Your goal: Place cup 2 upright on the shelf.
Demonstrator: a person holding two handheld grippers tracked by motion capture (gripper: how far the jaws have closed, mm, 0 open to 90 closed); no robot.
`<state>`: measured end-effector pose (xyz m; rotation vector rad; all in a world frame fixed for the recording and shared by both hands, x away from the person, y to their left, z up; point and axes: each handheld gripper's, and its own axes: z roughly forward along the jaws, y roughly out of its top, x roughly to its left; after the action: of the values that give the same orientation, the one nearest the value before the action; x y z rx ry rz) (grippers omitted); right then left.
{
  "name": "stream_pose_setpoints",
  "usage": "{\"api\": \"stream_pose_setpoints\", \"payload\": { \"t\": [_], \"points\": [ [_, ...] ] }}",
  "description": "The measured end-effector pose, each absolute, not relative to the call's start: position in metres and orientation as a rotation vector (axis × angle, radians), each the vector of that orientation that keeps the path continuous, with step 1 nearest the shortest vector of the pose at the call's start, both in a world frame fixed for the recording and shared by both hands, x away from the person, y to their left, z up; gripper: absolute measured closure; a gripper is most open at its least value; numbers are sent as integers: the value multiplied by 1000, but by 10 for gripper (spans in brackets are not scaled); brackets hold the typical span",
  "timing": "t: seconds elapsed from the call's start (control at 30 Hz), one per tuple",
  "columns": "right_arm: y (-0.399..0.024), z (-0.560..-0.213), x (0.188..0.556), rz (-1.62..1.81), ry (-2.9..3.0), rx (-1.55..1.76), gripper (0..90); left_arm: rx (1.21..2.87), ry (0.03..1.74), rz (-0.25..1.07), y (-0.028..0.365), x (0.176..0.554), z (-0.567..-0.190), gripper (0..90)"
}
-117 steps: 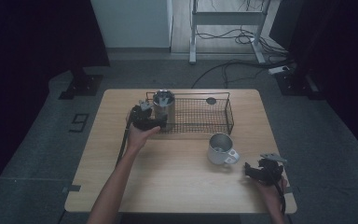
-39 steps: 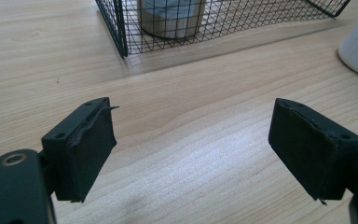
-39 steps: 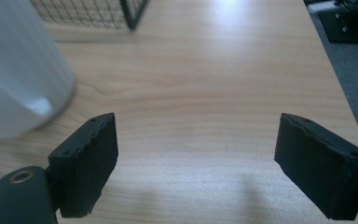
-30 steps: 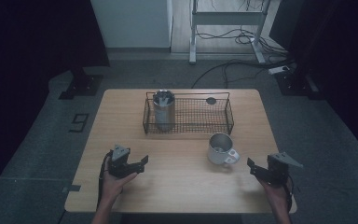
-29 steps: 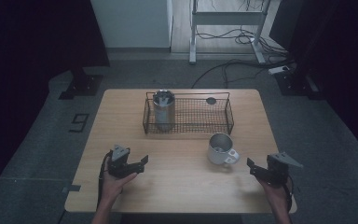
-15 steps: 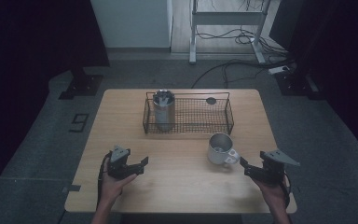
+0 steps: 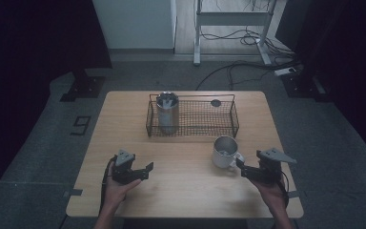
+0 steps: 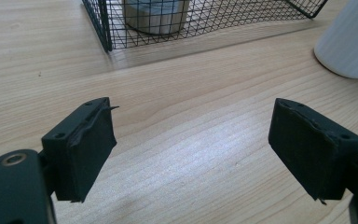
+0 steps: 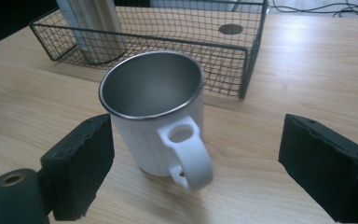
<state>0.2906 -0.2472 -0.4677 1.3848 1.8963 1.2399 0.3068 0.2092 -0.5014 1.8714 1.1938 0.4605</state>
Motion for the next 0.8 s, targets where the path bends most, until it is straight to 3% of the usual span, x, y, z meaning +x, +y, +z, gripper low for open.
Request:
{"api": "stream_pose_setpoints", "payload": {
  "t": [0.8],
  "points": [
    [-217,-472,322,1206,1966,1353,59,1872,1195,421,215,306,-503,146]
  ]
}}
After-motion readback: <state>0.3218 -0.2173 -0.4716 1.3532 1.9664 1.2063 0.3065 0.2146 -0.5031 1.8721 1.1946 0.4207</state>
